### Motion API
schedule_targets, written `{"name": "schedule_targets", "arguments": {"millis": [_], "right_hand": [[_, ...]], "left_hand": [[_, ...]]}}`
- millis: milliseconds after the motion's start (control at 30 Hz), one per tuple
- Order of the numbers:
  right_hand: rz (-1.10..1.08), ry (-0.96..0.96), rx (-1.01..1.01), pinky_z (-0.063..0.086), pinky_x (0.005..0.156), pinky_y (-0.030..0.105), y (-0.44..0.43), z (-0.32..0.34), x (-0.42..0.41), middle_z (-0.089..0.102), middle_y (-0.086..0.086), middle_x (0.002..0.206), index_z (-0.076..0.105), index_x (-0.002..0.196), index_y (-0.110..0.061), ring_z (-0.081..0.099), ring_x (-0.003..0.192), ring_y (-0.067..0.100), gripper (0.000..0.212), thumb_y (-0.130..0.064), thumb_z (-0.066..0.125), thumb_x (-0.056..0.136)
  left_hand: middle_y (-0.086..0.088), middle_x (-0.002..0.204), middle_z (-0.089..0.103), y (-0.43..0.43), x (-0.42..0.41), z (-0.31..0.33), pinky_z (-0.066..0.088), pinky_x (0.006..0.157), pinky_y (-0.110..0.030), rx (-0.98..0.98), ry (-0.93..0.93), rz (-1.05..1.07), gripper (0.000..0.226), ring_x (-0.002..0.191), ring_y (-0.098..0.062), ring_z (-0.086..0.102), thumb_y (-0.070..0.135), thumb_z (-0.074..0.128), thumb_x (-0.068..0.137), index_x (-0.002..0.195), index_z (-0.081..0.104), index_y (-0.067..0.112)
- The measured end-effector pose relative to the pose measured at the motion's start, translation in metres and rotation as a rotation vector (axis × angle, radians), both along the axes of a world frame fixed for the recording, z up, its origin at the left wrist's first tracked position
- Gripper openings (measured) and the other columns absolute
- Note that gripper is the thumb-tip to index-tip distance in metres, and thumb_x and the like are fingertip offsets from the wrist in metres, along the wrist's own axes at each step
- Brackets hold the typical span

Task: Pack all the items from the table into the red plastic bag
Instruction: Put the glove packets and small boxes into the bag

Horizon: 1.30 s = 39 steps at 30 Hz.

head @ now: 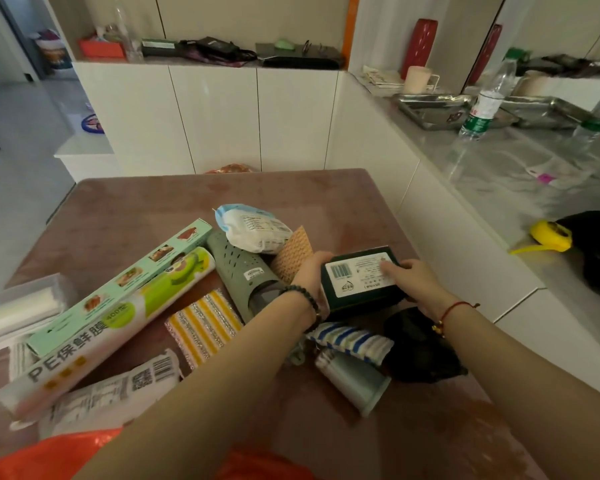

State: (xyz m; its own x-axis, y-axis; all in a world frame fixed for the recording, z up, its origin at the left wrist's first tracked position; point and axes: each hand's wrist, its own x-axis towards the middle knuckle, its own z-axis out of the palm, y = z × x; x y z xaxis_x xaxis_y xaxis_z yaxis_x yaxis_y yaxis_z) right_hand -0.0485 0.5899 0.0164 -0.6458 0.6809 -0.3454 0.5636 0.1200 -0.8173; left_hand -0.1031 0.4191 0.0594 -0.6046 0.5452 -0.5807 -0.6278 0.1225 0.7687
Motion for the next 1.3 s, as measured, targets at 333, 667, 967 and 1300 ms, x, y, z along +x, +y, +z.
{"name": "schedule_targets", "arguments": {"millis": [333, 667, 967, 1300], "right_hand": [[-0.303, 0.803, -0.078, 0.048, 0.084, 0.038, -0.057, 0.076, 0.072, 0.063, -0.015, 0.082, 0.052, 0.083, -0.026, 0.058, 0.085, 0.004, 0.011, -0.034, 0.051, 0.090], [0.132, 1.067, 0.032, 0.041, 0.088, 0.046, -0.196, 0.142, 0.145, 0.058, -0.007, 0.101, 0.065, 0.081, -0.041, 0.052, 0.101, 0.019, 0.033, -0.065, 0.069, 0.059], [0.509, 0.616, 0.073, 0.041, 0.092, 0.012, -0.290, 0.145, 0.191, 0.043, -0.024, 0.127, 0.011, 0.139, -0.048, 0.046, 0.120, -0.007, 0.112, -0.052, 0.074, 0.046], [0.558, 0.393, 0.285, 0.041, 0.095, 0.018, -0.369, 0.063, 0.252, 0.031, -0.036, 0.127, 0.038, 0.119, -0.058, 0.034, 0.124, -0.011, 0.078, -0.051, 0.078, 0.052]], "left_hand": [[-0.006, 0.110, 0.056, -0.045, 0.036, 0.060, 0.044, 0.093, -0.042, 0.238, 0.050, 0.172, 0.029, 0.103, -0.022, 0.053, 0.040, 0.048, 0.087, 0.101, 0.057, 0.015], [0.000, 0.086, 0.073, -0.184, 0.088, 0.088, 0.059, 0.062, -0.025, 0.469, 0.178, -0.002, 0.046, 0.071, -0.011, 0.070, 0.027, 0.057, 0.065, 0.109, 0.061, 0.013], [0.012, 0.108, 0.065, -0.290, 0.118, 0.091, 0.057, 0.071, -0.023, 0.378, 0.481, 0.050, 0.038, 0.091, -0.004, 0.068, 0.034, 0.063, 0.074, 0.112, 0.057, 0.035], [0.004, 0.136, 0.041, -0.331, 0.145, 0.032, 0.050, 0.086, -0.012, -0.065, 0.842, -0.147, 0.066, 0.109, -0.002, 0.050, 0.026, 0.067, 0.078, 0.133, 0.031, 0.028]]}}
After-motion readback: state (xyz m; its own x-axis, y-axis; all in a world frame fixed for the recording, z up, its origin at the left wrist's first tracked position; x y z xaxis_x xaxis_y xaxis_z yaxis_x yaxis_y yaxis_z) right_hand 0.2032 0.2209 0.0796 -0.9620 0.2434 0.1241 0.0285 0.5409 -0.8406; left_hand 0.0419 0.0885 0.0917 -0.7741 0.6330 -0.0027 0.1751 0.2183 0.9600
